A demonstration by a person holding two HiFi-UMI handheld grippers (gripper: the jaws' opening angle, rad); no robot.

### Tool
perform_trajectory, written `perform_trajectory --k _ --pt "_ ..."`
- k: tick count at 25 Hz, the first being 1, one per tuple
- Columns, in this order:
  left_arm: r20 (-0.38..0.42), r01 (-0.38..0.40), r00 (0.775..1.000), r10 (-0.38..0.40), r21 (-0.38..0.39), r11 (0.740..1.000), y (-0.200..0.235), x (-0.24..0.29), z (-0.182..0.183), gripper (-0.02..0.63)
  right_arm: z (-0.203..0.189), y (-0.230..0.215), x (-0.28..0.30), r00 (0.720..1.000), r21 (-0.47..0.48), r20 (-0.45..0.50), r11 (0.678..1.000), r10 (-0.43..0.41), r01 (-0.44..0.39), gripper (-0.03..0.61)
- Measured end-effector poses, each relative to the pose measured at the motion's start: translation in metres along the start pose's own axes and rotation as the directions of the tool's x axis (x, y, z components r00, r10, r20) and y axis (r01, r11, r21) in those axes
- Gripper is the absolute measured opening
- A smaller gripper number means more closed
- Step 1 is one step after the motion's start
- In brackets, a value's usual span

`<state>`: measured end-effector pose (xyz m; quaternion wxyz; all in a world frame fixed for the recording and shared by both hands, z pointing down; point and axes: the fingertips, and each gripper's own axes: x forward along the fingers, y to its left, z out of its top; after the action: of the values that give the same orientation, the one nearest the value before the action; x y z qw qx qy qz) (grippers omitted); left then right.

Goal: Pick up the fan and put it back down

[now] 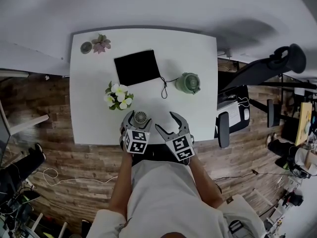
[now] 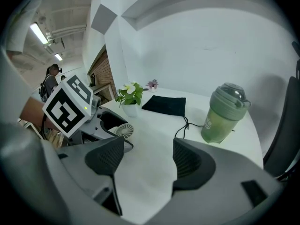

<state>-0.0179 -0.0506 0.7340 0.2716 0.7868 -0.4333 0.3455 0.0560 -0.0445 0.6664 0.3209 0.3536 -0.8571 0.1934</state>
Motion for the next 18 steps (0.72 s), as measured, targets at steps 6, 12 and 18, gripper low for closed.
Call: perform_trajectory --k 6,12,18 --pt "-0.032 0.006 0.999 -0.006 -0.001 1.000 0.002 0.007 -0.007 0.364 -0.005 0.001 0.005 1.000 0.003 -0.018 1.000 0.000 0.000 0.331" --pt "-0.032 0.018 0.999 -0.018 0.008 1.000 0.001 0.008 -0.007 0.360 -0.007 0.004 0.010 1.000 0.003 -0.023 1.000 0.003 -0.003 0.331" --pt "-0.020 0.019 1.000 -0.018 0.009 1.000 0.002 0.003 -0.006 0.359 -0.003 0.006 0.011 1.000 -0.003 -0.017 1.000 0.003 -0.003 0.330"
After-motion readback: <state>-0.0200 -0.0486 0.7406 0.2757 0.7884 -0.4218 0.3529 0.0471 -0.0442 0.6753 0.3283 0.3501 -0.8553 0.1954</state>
